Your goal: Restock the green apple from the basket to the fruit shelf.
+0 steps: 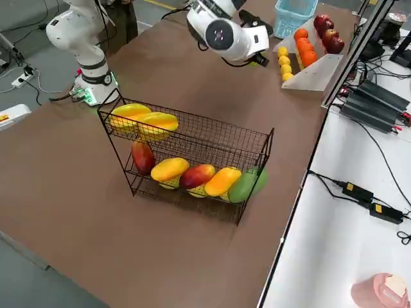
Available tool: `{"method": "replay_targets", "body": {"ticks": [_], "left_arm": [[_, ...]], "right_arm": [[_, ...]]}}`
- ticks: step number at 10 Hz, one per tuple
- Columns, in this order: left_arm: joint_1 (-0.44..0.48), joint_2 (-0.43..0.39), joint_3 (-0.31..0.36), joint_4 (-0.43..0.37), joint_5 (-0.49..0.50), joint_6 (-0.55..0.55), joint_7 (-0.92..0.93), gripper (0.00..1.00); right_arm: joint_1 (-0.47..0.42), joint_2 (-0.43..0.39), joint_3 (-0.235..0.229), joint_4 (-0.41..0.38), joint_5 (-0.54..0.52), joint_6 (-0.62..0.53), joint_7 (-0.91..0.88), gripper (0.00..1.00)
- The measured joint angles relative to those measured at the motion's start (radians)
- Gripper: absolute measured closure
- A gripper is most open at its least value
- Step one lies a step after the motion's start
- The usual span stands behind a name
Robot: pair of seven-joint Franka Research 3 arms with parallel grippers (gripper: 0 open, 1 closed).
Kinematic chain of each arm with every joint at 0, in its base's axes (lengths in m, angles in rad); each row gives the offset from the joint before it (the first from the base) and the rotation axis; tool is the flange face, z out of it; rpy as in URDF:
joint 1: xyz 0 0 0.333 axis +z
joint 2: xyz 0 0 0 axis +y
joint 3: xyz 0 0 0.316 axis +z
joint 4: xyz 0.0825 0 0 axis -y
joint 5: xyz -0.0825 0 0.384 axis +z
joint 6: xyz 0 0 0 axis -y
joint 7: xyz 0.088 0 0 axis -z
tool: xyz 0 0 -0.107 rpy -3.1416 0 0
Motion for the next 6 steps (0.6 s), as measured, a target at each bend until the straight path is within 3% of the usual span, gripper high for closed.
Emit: {"method": "replay_targets", "body": {"ticks": [3, 6], "left_arm": [[0.117, -0.038, 0.012, 0.003, 0.019, -0.118, 0.241, 0.00], [0.118, -0.089, 0.078, 0.054, 0.019, -0.235, 0.461, 0.01]], "right_arm": [[0.005, -0.027, 0.005, 0.068, -0.240, 0.018, 0.418, 0.12], [-0.005, -0.038, -0.013, 0.128, -0.390, -0.066, 0.791, 0.12]]}}
